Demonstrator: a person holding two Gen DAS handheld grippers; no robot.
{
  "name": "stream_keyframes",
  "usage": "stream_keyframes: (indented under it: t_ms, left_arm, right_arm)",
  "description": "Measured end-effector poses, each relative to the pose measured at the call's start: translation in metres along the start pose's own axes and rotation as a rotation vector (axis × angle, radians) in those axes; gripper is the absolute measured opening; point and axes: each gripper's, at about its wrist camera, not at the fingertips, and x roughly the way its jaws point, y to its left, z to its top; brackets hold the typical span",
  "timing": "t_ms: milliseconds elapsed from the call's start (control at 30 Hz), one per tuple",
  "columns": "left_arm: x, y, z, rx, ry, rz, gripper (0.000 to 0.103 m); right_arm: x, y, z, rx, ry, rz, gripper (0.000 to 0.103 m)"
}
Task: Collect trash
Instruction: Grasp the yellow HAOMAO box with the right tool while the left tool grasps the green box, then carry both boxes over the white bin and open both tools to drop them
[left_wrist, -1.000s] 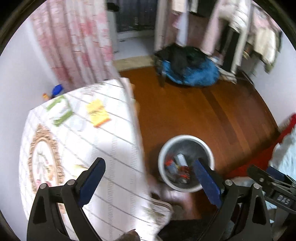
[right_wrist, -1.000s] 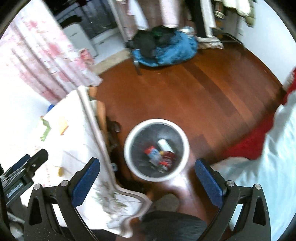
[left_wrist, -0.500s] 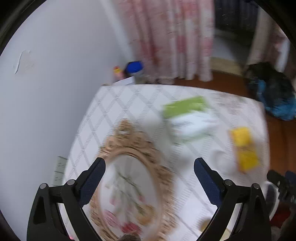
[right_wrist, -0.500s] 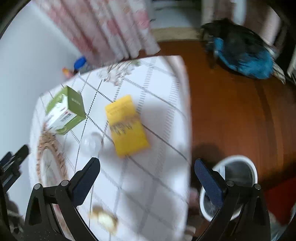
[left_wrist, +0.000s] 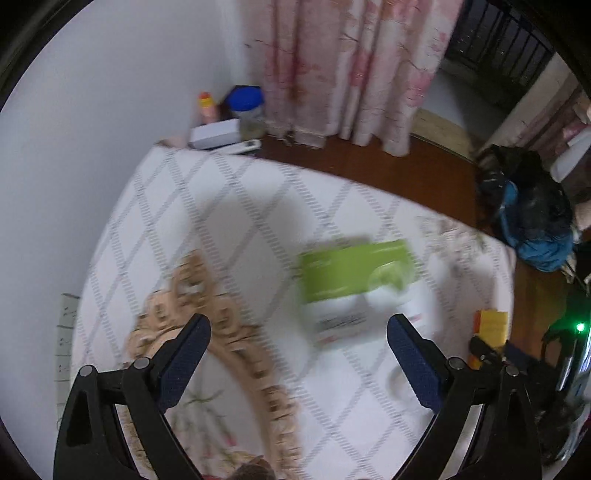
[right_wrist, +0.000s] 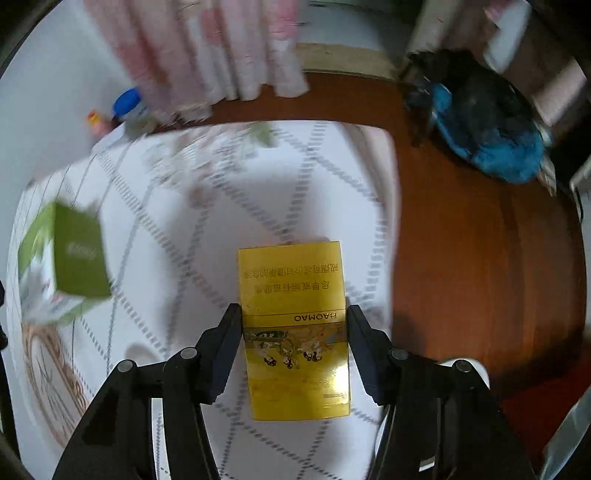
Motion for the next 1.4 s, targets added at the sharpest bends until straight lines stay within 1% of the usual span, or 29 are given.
stream_keyframes:
  t_ms: [33, 100, 200, 300, 400, 433, 500, 533, 633, 700, 800, 867, 933, 1033, 1200, 1300, 1400]
  left_arm:
    - [0.005, -0.009, 0.006, 0.014, 0.015, 0.000, 0.098]
    - [0.017, -0.025, 0.013, 0.045, 0.039, 0.021, 0.098]
    - [0.035, -0.043, 0.018, 0.094, 0.071, 0.076, 0.098]
    - [0.052, -0.048, 0.021, 0.103, 0.102, 0.108, 0.098]
    - [0.061, -0.045, 0.024, 0.089, 0.107, 0.102, 0.096]
    - [0.062, -0.042, 0.024, 0.079, 0.102, 0.088, 0.094]
    - [0.057, -0.039, 0.023, 0.073, 0.065, 0.065, 0.094]
    - [0.053, -0.036, 0.020, 0.085, 0.034, 0.070, 0.094]
    - [0.044, -0.032, 0.014, 0.115, -0.021, 0.083, 0.093]
    - [0.039, -0.029, 0.009, 0.128, -0.039, 0.091, 0.093]
    - [0.024, -0.021, -0.001, 0.146, -0.089, 0.106, 0.093]
    - [0.008, -0.014, -0.011, 0.156, -0.131, 0.110, 0.093]
    - [-0.009, -0.008, -0.020, 0.167, -0.175, 0.111, 0.093]
    - [-0.035, -0.003, -0.036, 0.177, -0.232, 0.104, 0.093]
    - [-0.087, -0.012, -0.071, 0.209, -0.320, 0.053, 0.093]
    - [-0.119, -0.025, -0.098, 0.235, -0.364, 0.002, 0.093]
    - [-0.147, -0.047, -0.128, 0.277, -0.398, -0.057, 0.093]
  right_arm:
    - [0.002, -0.007, 0.001, 0.025, 0.010, 0.006, 0.059]
    - [0.003, -0.015, 0.001, 0.034, 0.016, 0.002, 0.059]
    - [0.004, -0.017, 0.000, 0.037, 0.015, 0.003, 0.059]
    - [0.006, -0.013, 0.000, 0.030, 0.023, -0.009, 0.060]
    - [0.006, -0.011, 0.003, 0.019, 0.029, -0.023, 0.060]
    - [0.006, -0.011, 0.003, 0.017, 0.031, -0.024, 0.060]
    - [0.005, -0.011, 0.004, 0.006, 0.028, -0.026, 0.060]
    - [0.005, -0.009, 0.004, 0.006, 0.024, -0.028, 0.060]
    - [0.004, -0.008, 0.002, 0.000, 0.010, -0.029, 0.059]
    - [0.003, -0.008, -0.001, 0.002, 0.001, -0.031, 0.058]
    - [0.000, -0.007, -0.009, 0.014, -0.011, -0.015, 0.058]
    - [-0.010, -0.006, -0.018, 0.014, -0.036, 0.005, 0.058]
    - [-0.025, -0.006, -0.032, 0.014, -0.077, 0.017, 0.058]
    - [-0.051, -0.011, -0.063, 0.037, -0.133, 0.064, 0.058]
    - [-0.099, -0.032, -0.112, 0.087, -0.228, 0.121, 0.058]
    - [-0.138, -0.059, -0.146, 0.135, -0.301, 0.145, 0.058]
    - [-0.167, -0.090, -0.173, 0.173, -0.356, 0.149, 0.058]
